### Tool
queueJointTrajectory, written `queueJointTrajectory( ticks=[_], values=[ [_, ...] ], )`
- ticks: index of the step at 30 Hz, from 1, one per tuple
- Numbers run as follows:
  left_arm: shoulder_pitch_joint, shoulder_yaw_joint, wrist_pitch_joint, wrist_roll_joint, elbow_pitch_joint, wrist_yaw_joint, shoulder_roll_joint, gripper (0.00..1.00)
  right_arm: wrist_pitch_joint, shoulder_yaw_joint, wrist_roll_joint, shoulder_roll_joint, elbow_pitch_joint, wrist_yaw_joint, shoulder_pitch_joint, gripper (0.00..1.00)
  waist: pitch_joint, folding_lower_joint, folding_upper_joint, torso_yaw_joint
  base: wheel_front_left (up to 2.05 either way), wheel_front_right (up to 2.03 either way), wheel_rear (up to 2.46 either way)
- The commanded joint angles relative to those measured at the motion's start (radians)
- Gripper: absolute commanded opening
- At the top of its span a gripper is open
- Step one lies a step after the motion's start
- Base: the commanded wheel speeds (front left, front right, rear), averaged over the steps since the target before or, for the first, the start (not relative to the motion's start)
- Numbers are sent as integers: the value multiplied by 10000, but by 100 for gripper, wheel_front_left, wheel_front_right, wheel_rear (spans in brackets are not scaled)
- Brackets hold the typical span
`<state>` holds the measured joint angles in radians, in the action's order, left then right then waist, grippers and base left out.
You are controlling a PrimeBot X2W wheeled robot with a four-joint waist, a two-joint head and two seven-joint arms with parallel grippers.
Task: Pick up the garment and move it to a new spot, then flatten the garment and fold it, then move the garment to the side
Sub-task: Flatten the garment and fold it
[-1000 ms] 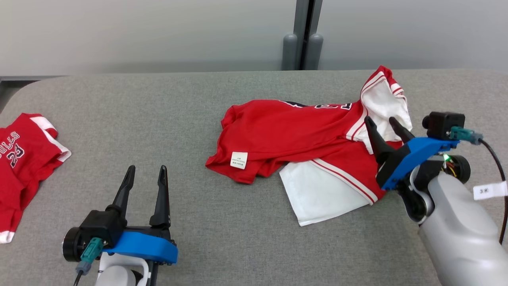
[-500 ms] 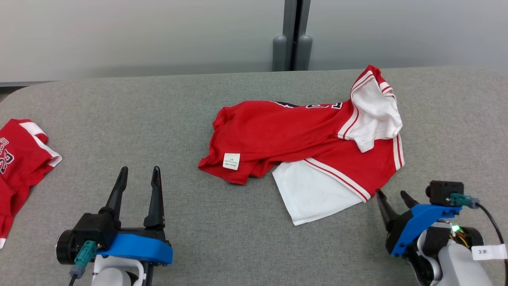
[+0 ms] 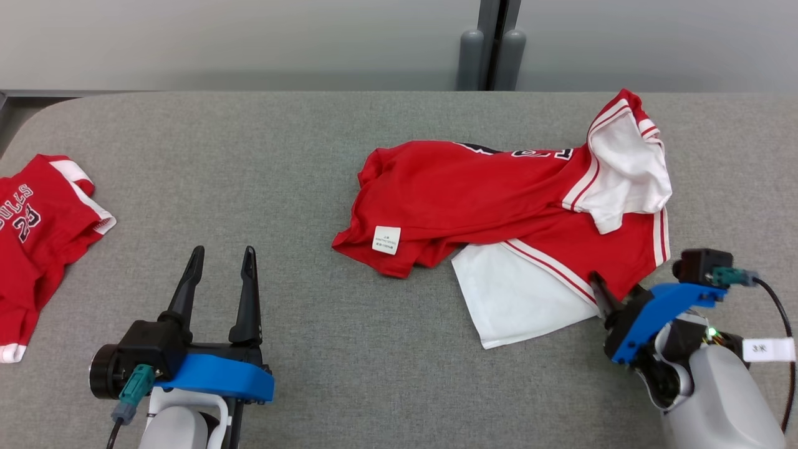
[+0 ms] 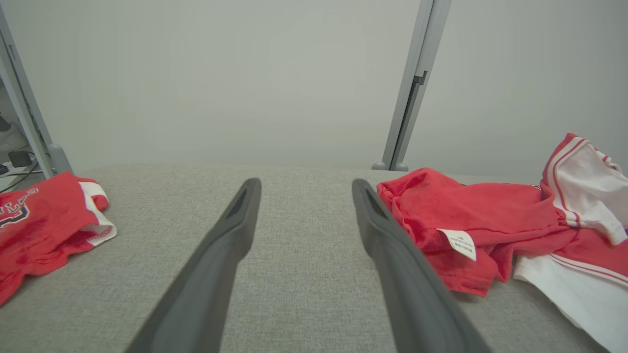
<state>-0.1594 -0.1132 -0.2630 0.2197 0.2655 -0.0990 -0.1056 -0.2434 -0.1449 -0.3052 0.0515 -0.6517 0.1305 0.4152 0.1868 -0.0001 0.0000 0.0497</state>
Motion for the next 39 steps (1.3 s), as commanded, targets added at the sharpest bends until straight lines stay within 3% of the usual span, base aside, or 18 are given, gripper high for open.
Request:
queueJointTrajectory(
  ticks=[1, 2, 3, 4, 9, 14, 19, 20, 21, 25, 32, 39],
  values=[
    [-146, -14, -27, -37, -11, -36, -39, 100, 16, 131, 82, -16, -300, 5, 217, 100, 69, 1, 0, 32, 0, 0, 0],
    [-155, -3, -27, -33, -5, -38, -42, 100, 25, 277, 98, -19, -502, 6, 386, 100, 116, 1, 0, 34, 0, 0, 0],
    [-167, 3, -27, -29, 9, -43, -44, 100, 57, 431, 156, -20, -674, 6, 534, 40, 151, 1, 0, 35, 0, 0, 0],
    [-187, 7, -27, -25, 25, -47, -43, 100, 76, 595, 252, -21, -823, 6, 646, 0, 178, 1, 0, 34, 0, 0, 0],
    [-208, 8, -27, 0, 80, -41, 12, 100, 350, 323, 1207, 16, -456, 5, 668, 0, 133, 1, 0, 28, 0, 0, 0],
    [-4, 110, -27, 48, 82, -14, 39, 100, -138, -619, 2561, 358, 1320, 3, -30, 0, -48, 1, 0, -83, 0, 0, 0],
    [8, 209, -27, 63, 56, 15, 41, 100, -490, -644, 2950, 847, 2836, 3, -495, 0, -73, 1, 0, -213, 0, 0, 0],
    [-9, 214, -27, 59, 49, 14, 42, 100, -418, -441, 2967, 971, 2988, 3, -538, 18, -74, 1, 0, -231, 0, 0, 0],
    [-17, 222, -27, 53, 47, 12, 37, 100, -268, -304, 2920, 1078, 3054, 3, -561, 100, -78, 1, 0, -248, 0, 0, 0],
    [-29, 177, -27, 10, 116, -23, 34, 100, 914, -258, 2993, 1274, 3187, 3, -580, 100, -188, 1, 0, -227, 0, 0, 0],
    [196, 98, -27, 10, 274, -83, 36, 100, 2542, -365, 2880, 681, 3977, 5, -1533, 100, -698, 1, 0, -93, 0, 0, 0],
    [541, 162, -27, -8, 255, -80, 5, 100, 3821, 394, 2444, 159, 5445, 3, -3133, 100, -1092, 1, 0, -146, 0, 0, 0]
  ],
)
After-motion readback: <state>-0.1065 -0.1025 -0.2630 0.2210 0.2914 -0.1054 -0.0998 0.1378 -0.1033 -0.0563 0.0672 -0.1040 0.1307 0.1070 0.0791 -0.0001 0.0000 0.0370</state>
